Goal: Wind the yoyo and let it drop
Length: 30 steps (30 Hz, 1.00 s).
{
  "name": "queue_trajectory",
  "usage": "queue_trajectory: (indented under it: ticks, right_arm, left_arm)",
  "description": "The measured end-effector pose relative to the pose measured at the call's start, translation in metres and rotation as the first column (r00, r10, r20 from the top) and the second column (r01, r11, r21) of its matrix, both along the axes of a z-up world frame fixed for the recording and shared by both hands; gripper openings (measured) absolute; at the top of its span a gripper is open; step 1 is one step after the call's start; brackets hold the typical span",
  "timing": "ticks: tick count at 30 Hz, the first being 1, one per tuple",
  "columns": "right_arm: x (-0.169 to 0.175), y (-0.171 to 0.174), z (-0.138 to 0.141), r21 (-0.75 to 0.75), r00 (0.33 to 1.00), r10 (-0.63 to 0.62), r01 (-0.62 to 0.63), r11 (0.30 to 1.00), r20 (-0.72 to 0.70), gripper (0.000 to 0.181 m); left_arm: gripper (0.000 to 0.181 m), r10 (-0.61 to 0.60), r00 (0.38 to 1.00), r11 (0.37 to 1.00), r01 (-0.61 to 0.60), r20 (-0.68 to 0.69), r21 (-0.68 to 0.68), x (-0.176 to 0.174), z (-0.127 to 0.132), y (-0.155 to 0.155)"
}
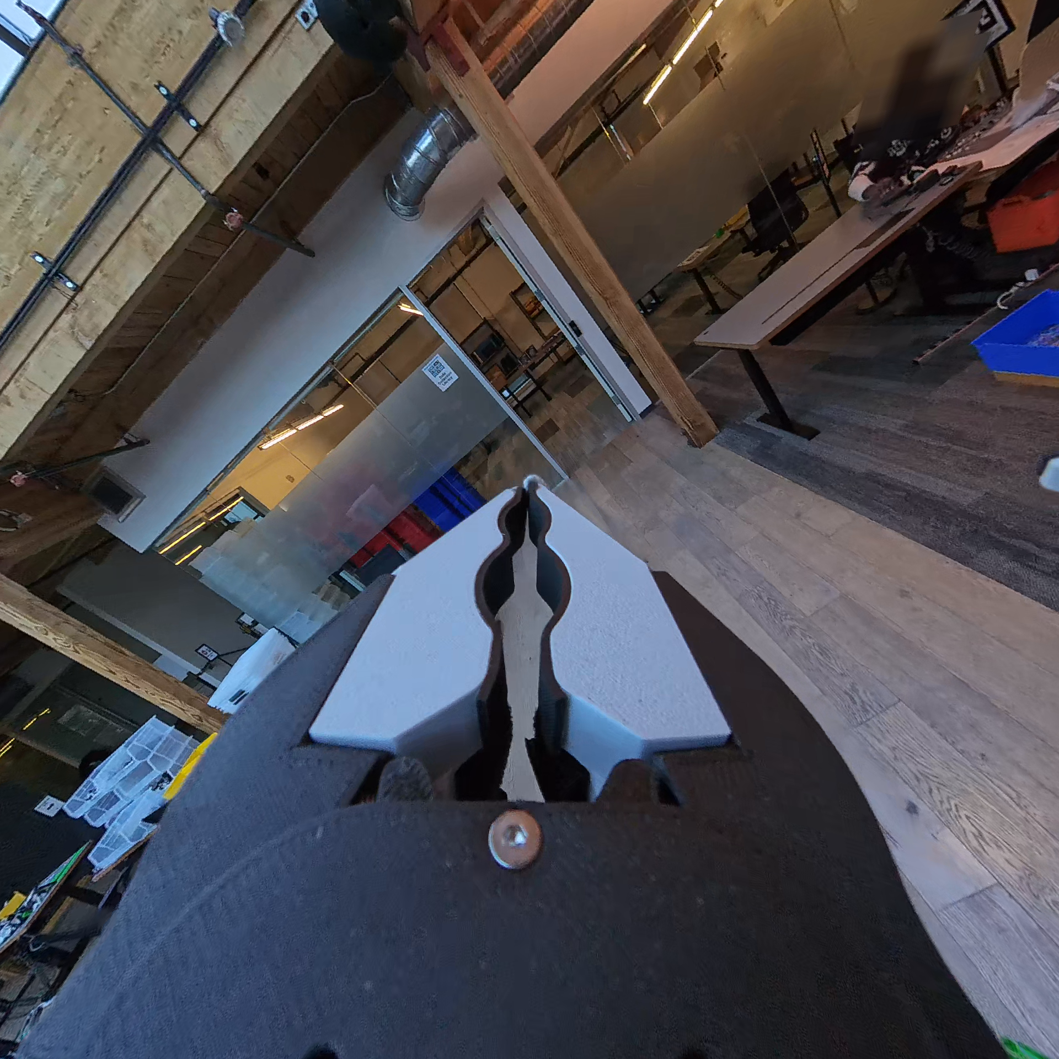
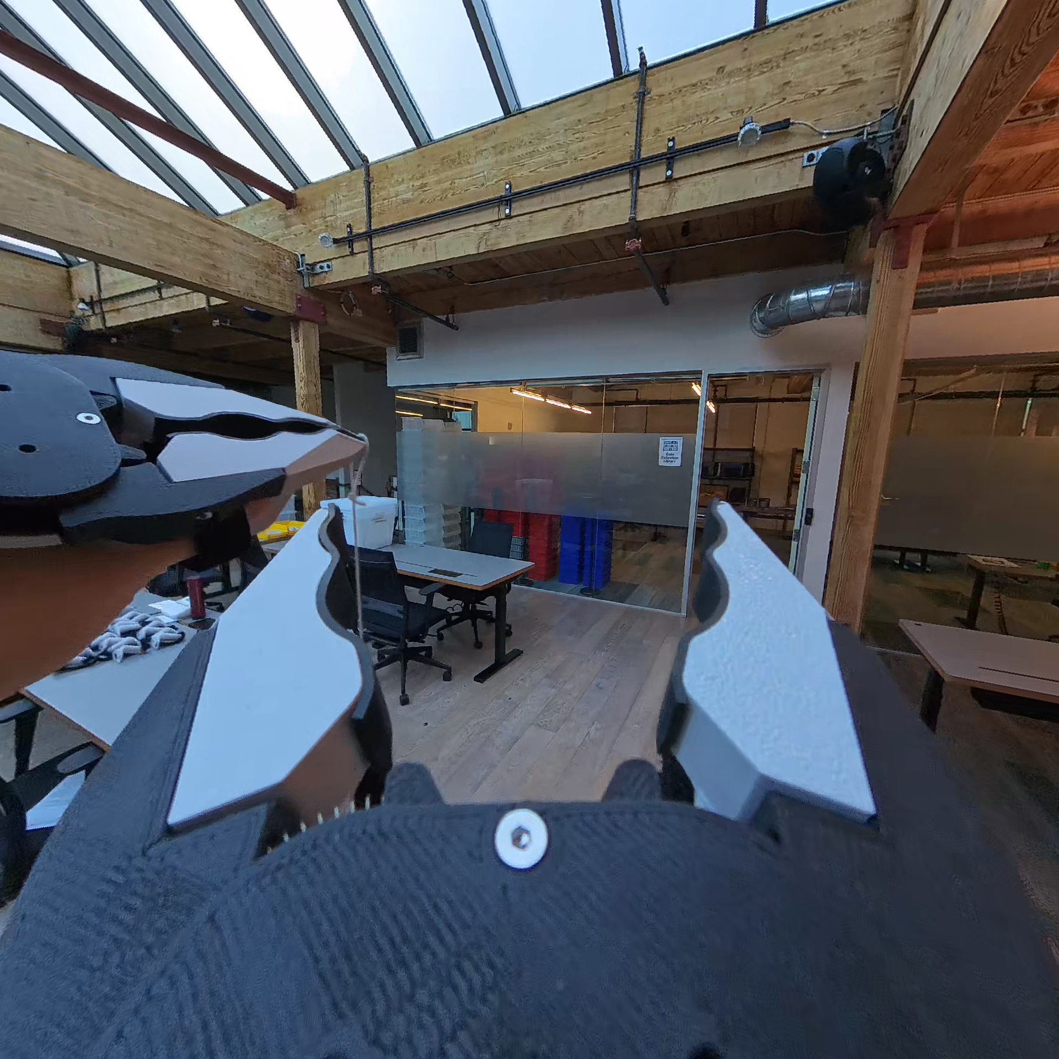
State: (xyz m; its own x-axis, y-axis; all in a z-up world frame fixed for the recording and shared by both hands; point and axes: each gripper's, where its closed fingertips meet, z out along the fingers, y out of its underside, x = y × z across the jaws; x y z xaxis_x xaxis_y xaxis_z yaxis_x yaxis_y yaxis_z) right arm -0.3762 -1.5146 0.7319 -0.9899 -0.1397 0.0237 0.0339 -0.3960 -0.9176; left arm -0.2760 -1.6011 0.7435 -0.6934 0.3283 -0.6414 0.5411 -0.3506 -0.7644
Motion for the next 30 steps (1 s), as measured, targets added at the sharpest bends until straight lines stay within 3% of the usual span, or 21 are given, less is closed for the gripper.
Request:
queue_trajectory:
  ticks: [6, 30]
  right_arm:
    - [0.004, -0.004, -0.014, 0.034, 1.000, 0.005, -0.005, 0.999, -0.001, 0.120]
    - [0.009, 0.006, -0.033, 0.083, 1.000, 0.025, -0.026, 0.996, 0.006, 0.115]
  left_arm:
    - [0.000, 0.019, 0.999, 1.000, -0.020, -0.050, -0.011, 0.015, 0.007, 0.006]
    - [0.000, 0.042, 0.999, 0.997, -0.042, 0.006, -0.065, 0.016, 0.014, 0.038]
